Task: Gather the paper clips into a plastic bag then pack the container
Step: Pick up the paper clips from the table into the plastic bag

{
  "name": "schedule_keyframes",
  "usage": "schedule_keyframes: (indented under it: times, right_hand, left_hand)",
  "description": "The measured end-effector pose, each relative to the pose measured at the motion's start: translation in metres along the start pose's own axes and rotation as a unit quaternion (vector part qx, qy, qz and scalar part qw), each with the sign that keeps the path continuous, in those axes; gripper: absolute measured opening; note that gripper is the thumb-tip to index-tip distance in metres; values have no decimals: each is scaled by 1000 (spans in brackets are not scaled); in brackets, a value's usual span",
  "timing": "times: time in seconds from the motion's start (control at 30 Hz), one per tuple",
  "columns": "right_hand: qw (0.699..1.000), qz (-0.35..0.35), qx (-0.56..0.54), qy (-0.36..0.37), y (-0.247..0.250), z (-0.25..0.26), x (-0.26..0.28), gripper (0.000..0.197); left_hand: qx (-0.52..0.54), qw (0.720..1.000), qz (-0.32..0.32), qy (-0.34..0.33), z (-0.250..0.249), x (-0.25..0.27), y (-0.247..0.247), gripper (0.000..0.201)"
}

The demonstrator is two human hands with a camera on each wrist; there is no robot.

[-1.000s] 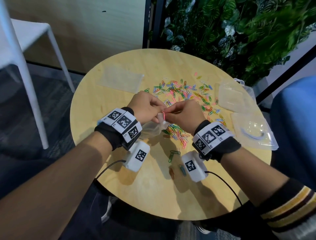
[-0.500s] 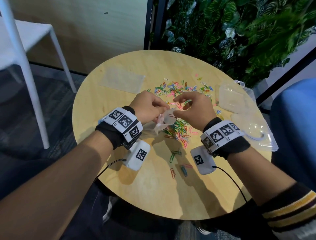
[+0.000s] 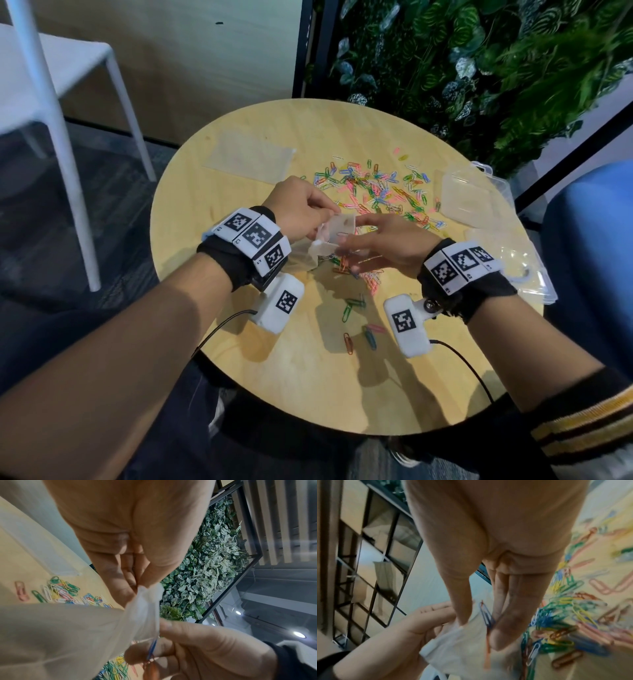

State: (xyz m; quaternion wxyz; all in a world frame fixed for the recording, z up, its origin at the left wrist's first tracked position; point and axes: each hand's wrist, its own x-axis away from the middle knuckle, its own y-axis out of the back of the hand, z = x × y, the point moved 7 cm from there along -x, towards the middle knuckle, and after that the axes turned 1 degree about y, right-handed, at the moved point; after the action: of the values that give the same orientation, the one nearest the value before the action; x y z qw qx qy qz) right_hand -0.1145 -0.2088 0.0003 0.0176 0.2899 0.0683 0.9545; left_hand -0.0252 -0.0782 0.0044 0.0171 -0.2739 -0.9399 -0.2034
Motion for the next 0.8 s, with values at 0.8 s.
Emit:
schedule_keyframes:
  times: [0.8]
  right_hand:
    - [953, -108, 87, 269, -8, 86, -11, 17]
  left_hand:
    - [83, 994, -66, 17, 21, 19, 79, 31]
